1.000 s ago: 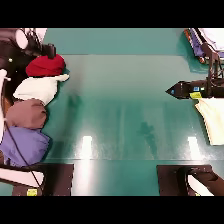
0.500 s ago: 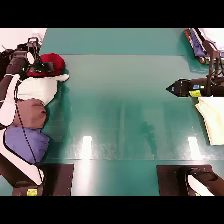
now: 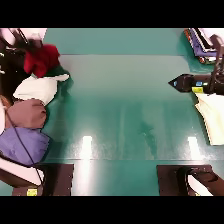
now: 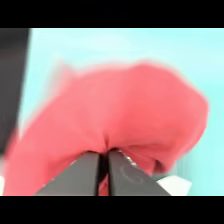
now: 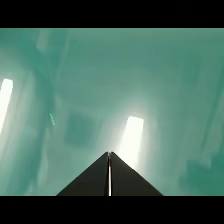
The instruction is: Fold the shirts.
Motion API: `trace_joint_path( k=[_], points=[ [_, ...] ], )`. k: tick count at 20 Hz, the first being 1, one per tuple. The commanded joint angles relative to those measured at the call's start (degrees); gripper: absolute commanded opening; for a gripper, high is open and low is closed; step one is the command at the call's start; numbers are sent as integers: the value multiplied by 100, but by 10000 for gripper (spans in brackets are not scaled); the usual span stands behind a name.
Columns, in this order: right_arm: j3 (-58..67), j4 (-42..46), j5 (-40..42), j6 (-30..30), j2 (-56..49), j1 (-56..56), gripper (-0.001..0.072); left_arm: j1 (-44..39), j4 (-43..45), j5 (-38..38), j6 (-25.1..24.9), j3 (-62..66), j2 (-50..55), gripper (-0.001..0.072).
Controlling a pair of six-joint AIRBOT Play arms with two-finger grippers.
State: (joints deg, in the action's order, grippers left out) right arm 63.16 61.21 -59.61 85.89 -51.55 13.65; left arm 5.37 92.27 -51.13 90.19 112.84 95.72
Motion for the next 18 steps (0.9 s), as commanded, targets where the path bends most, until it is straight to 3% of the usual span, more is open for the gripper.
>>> trace_joint_path(
  k=[1,6,9,13,15,16,17,18],
  points=[
    [7,33,833,-4,374,4,21,-417,-13,-411,-487,553,-1316,24],
    [61,33,1259,-7,986,4,20,-1631,42,-1523,-664,546,-2752,23],
    [568,46,981,-11,1012,4,21,-2612,52,-2387,-326,306,-2804,22],
    [1663,39,59,-203,533,4,20,-4030,22,-2422,155,-1252,-2704,24],
    [2116,37,-365,-203,245,4,21,-4590,-293,-2079,291,-2118,-2546,30],
    [2310,28,-560,-203,101,4,21,-4769,-544,-1764,282,-2500,-2494,257],
    [2474,26,-734,-201,-22,4,21,-4874,-605,-1462,289,-2806,-2446,585],
    [2636,24,-927,-201,-142,7,21,-4876,-568,-1370,295,-2959,-2444,613]
  ],
)
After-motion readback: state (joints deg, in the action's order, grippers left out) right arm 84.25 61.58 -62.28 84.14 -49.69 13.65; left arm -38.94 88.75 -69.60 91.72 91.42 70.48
